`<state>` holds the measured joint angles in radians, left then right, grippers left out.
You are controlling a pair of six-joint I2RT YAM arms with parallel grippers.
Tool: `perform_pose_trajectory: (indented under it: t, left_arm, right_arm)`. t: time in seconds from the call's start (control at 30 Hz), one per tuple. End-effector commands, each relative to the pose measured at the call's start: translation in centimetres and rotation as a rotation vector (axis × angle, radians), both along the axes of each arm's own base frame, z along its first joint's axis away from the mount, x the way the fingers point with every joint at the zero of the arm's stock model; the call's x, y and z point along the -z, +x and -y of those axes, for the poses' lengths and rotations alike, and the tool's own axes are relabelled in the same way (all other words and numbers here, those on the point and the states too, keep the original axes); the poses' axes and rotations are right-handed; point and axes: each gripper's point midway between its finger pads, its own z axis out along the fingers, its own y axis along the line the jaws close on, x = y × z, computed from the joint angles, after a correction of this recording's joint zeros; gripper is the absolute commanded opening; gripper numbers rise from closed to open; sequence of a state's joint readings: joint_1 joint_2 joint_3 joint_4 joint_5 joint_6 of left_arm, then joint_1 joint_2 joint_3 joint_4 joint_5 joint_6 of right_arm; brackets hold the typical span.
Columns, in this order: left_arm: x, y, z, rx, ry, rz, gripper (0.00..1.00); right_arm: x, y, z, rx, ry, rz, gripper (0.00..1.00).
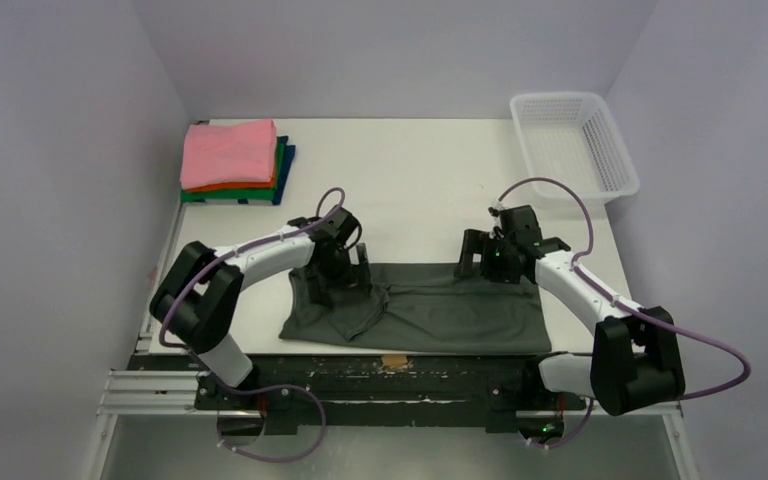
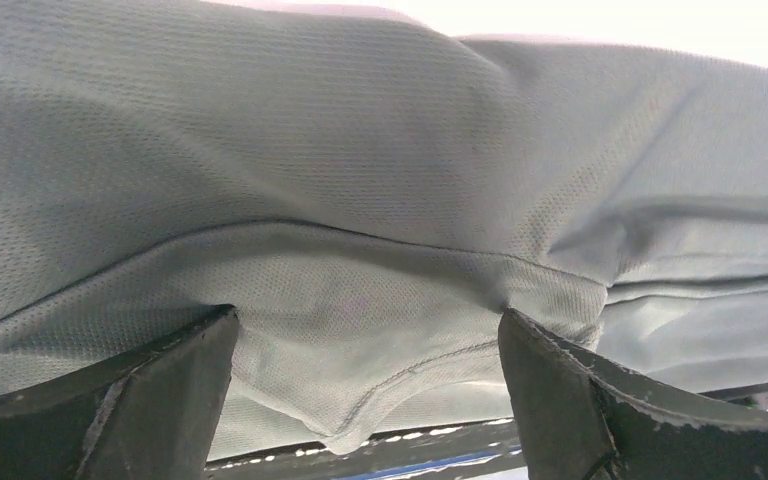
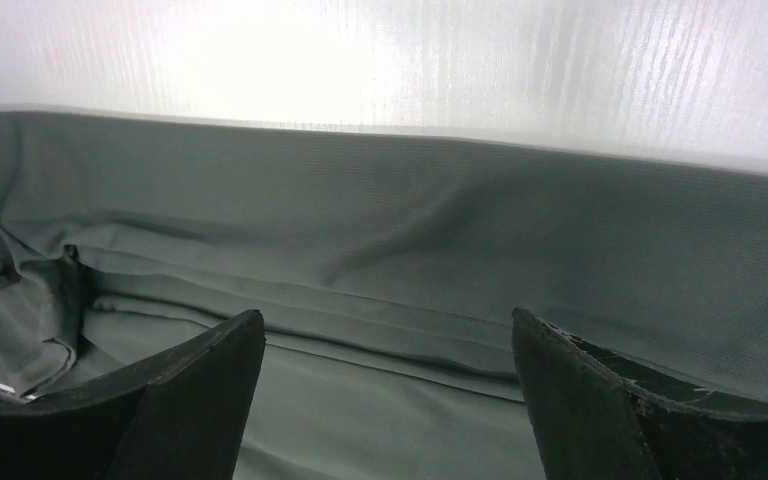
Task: Fold and stack the t-shirts
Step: Rotate the tshirt 90 degrees
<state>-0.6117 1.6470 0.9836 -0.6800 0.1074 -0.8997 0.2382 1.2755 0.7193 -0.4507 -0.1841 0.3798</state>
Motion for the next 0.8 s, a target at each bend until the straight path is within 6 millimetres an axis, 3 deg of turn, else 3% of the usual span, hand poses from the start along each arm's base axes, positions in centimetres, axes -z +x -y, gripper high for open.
perform_pose_trajectory:
  t: [0.0, 0.17, 0.27, 0.43, 0.47, 0.57, 0.77]
  left_arm:
    - [2.0, 5.8, 0.5, -0.028, 0.01, 0.074, 1.0]
    - [1.5, 10.3, 1.3, -0.034, -0.031, 0.08, 1.0]
    - [-0.3, 14.9, 2.7, -0.031, -0.062, 0.144, 1.0]
    - [-0.6, 20.9, 4.9, -0.019, -0.135, 0.145, 1.0]
    - [0.2, 21.5, 5.3, -0.034, -0.146, 0.109, 1.0]
    - [0.0, 21.4, 5.4, -0.044, -0.145, 0.021, 1.0]
    - [-1.6, 23.4, 8.1, -0.045, -0.358, 0.069, 1.0]
  right_arm:
    - [-1.8, 1.4, 0.0, -0.01, -0.011, 0.077, 0.92]
    - [-1.7, 2.4, 0.1, 0.02, -0.02, 0.086, 0.92]
    - [-1.9, 3.6, 0.1, 0.036, -0.028, 0.099, 0.92]
    - [-1.8, 5.6, -0.2, 0.061, -0.032, 0.093, 0.92]
    - [-1.8, 6.0, -0.2, 0.073, -0.036, 0.088, 0.92]
    - [-1.2, 6.4, 0.3, 0.114, -0.068, 0.053, 0.92]
    - [0.4, 4.7, 1.3, 0.151, -0.108, -0.025, 0.93]
